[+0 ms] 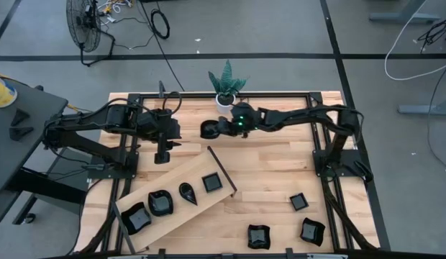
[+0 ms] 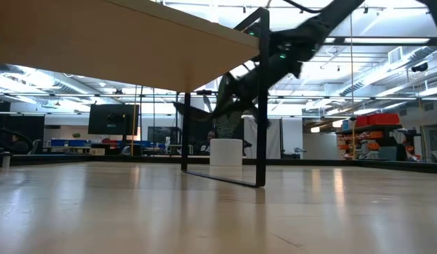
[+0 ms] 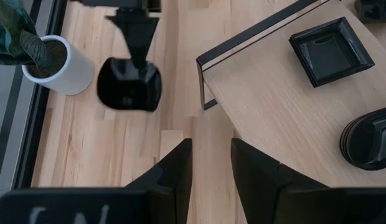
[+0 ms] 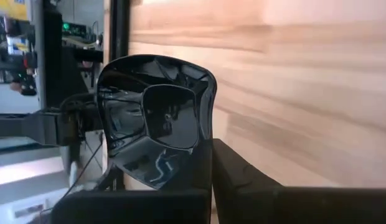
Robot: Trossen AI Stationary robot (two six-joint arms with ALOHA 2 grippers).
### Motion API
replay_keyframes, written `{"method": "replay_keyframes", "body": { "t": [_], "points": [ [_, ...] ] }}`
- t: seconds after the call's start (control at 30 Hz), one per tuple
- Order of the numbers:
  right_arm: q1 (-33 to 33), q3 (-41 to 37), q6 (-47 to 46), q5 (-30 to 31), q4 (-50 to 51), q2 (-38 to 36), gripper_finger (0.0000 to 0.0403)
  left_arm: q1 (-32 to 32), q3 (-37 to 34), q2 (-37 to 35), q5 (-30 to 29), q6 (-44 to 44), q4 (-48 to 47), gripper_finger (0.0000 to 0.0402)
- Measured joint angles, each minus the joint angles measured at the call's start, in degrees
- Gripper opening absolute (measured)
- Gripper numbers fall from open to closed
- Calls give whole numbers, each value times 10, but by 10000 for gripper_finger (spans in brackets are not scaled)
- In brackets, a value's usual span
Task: Pick & Place Mini shaped plates
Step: Stack the black leaf shaped on top of the black leaf shaped on the shelf
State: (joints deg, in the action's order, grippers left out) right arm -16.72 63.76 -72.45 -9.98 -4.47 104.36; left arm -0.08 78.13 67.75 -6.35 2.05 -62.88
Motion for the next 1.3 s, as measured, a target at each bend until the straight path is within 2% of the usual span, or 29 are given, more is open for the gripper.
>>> {"method": "replay_keyframes", "body": {
  "t": [0.27,0.63,1.3],
  "points": [
    [-30,100,11,-19,32,85,0,-1,0,0,0,-3,-1,115],
    [-16,160,14,-38,33,184,0,-1,0,0,0,-1,0,115],
    [-13,164,30,-40,58,197,4,0,0,0,0,1,0,115]
  ]
}}
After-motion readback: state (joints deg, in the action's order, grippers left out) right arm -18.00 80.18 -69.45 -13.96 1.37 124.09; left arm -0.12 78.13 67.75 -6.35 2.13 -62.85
